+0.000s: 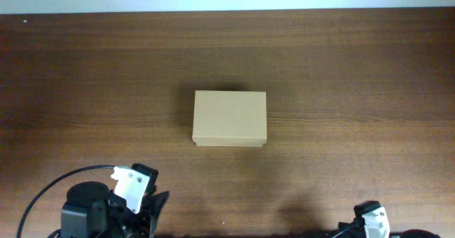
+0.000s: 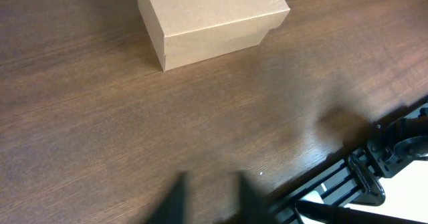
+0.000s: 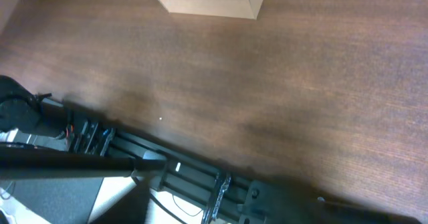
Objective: Pack container
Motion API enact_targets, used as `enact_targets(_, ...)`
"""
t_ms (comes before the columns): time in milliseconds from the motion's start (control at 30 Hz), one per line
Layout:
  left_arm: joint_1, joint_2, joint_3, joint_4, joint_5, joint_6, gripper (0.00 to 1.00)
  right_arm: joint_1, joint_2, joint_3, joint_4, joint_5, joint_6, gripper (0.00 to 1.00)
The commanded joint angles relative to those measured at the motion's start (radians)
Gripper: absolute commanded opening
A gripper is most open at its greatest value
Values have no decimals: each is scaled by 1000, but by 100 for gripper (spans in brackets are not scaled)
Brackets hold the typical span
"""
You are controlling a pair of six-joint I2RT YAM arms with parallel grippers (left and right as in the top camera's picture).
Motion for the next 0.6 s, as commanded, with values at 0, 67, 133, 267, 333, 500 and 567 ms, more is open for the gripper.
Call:
enact_targets(0,2,-3,1,-4,15,-17,100,2,-10,1,-30,-9,5,99)
enact_targets(67,2,-3,1,-17,13,-17,100,2,-10,1,-40,-9,4,99)
enact_targets(133,2,-3,1,-32,13,-17,100,2,-10,1,-40,-9,5,99)
enact_targets(267,2,-3,1,-39,13,-17,100,2,-10,1,-40,-9,4,99)
enact_targets(333,2,-3,1,-39,13,-17,100,2,-10,1,-40,-9,4,99)
enact_targets(500,2,-3,1,-39,13,-17,99,2,-10,1,-40,-9,4,99)
enact_targets(567,2,-3,1,-39,13,-17,100,2,-10,1,-40,-9,4,99)
